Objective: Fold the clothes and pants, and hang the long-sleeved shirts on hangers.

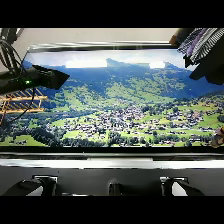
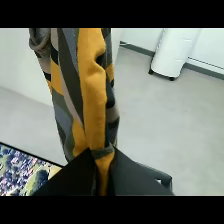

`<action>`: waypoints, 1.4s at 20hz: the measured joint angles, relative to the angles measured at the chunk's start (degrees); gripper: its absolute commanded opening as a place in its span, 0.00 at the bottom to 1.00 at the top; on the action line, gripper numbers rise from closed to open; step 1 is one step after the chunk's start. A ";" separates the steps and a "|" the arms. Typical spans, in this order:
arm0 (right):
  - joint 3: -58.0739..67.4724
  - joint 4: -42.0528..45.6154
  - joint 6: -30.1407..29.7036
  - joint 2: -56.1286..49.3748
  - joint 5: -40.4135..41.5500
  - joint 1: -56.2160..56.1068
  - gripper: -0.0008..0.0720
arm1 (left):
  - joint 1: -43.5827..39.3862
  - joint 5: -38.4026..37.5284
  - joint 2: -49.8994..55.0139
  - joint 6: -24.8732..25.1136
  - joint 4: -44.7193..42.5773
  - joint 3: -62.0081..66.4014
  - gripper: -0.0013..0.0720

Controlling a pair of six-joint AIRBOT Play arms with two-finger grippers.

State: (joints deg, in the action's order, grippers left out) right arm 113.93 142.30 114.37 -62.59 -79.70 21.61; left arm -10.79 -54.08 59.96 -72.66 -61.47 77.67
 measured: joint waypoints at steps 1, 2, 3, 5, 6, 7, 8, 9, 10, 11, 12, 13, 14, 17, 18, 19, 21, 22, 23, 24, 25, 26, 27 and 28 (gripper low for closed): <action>0.39 -1.44 0.26 -0.31 1.40 2.45 0.04 | 0.00 -0.04 0.00 0.00 0.00 0.00 0.85; 0.61 -2.45 0.70 -0.52 2.78 4.42 0.04 | 0.00 -0.09 0.00 0.00 0.00 0.00 0.85; 0.83 -3.17 1.25 -0.68 4.44 6.25 0.04 | 0.00 -0.09 0.00 0.00 0.00 0.00 0.85; 1.05 -4.26 2.56 -0.90 7.13 9.27 0.04 | 0.00 -0.11 0.00 -0.02 0.00 0.00 0.85; 1.09 -4.68 3.28 -0.98 8.33 10.60 0.04 | 0.00 -0.11 0.00 -0.02 0.00 0.00 0.85; 1.16 -4.92 4.04 -1.07 9.77 12.04 0.04 | 0.00 -0.13 0.00 -0.02 0.00 0.00 0.85; 1.20 -5.11 4.76 -1.20 11.04 13.40 0.04 | 0.00 -0.13 0.00 -0.02 0.00 0.00 0.85; 1.22 -5.29 5.49 -1.44 12.15 14.97 0.04 | 0.00 -0.13 0.00 -0.02 0.00 0.00 0.85; 1.22 -5.75 6.08 -1.75 13.00 16.52 0.04 | 0.00 -0.13 0.00 -0.04 0.00 0.00 0.85; 1.22 -6.62 6.49 -2.10 13.68 18.34 0.04 | 0.00 -0.13 0.00 -0.04 0.00 0.00 0.85; 1.22 -7.87 6.88 -2.43 14.12 20.06 0.04 | 0.00 -0.13 0.02 -0.04 0.00 0.00 0.85; 1.22 -9.29 7.32 -2.80 14.71 21.90 0.04 | 0.00 -0.13 0.04 -0.04 0.00 0.00 0.85; 1.22 -10.54 7.37 -3.17 15.19 23.50 0.04 | 0.00 -0.13 0.09 -0.04 0.00 0.00 0.85; 1.22 -14.53 7.74 -4.17 16.26 27.74 0.05 | 0.00 -0.11 0.26 -0.04 0.00 0.00 0.85; 1.22 -15.63 7.74 -4.44 16.44 28.65 0.05 | 0.00 -0.11 0.33 -0.04 0.00 0.00 0.85; 1.22 -16.44 7.74 -4.66 16.79 29.38 0.05 | 0.00 -0.11 0.33 -0.04 0.00 0.00 0.85; 1.25 -18.10 7.72 -4.87 16.96 30.23 0.24 | 0.00 -0.11 0.37 -0.04 0.00 0.00 0.85; 1.25 -19.02 7.76 -4.94 16.87 30.47 0.48 | 0.00 -0.11 0.37 -0.04 0.00 0.00 0.85; 1.25 -19.65 7.72 -4.96 16.55 30.64 0.61 | 0.00 -0.11 0.37 -0.15 0.00 0.00 0.85; 1.25 -20.11 7.69 -4.90 16.13 30.77 0.65 | 0.00 -0.11 0.37 -0.44 0.00 0.00 0.85; 1.25 -20.50 7.67 -4.61 15.39 30.88 0.70 | 0.00 -0.09 0.37 -0.76 0.00 0.00 0.86; 1.25 -20.81 7.58 -4.13 15.15 30.95 0.70 | 0.00 -0.09 0.37 -0.98 0.00 0.00 0.86; 1.25 -21.03 7.50 -3.30 15.04 30.97 0.70 | 0.00 -0.09 0.33 -1.31 -0.02 0.00 0.86; 1.25 -21.11 7.48 -2.29 15.06 31.01 0.70 | 0.00 -0.09 0.26 -1.46 -0.02 0.00 0.87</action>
State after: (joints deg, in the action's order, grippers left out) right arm 115.18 121.19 121.84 -64.88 -64.64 52.62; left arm -10.79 -54.17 60.23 -74.13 -61.49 77.67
